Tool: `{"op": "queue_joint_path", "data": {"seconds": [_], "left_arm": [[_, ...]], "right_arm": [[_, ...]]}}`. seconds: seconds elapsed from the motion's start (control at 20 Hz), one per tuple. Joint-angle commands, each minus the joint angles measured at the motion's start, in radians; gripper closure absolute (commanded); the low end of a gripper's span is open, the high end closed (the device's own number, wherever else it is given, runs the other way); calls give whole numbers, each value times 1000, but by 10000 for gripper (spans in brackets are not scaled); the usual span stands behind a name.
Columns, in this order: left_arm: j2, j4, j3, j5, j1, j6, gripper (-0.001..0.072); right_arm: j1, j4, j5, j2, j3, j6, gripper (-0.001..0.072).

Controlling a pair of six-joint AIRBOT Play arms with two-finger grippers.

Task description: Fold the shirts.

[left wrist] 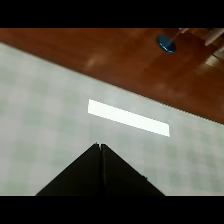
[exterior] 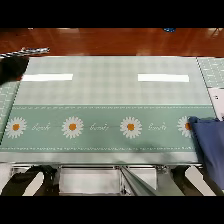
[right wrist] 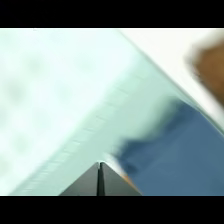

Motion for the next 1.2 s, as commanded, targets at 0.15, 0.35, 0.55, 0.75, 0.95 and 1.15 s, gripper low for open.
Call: {"op": "queue_joint_path", "data": {"seconds": [0.15, 0.35, 0.55, 0.75, 0.95, 1.15], "left_arm": [[-491, 204, 451, -268, -318, -16, 691], [-621, 301, 355, -341, -314, -188, 690], [-623, 301, 299, -362, -280, -199, 690], [-623, 301, 299, -362, -278, -198, 690], [-623, 301, 299, -362, -280, -198, 690], [-623, 301, 299, -362, -280, -198, 690]], "right_arm": [[768, -180, -214, -277, 173, -6, 687], [885, -370, -68, -454, 133, 98, 687], [883, -369, -150, -481, 63, 146, 687], [883, -367, -142, -480, 63, 146, 687], [883, -367, -145, -480, 63, 146, 687], [883, -367, -145, -480, 63, 146, 687]]}}
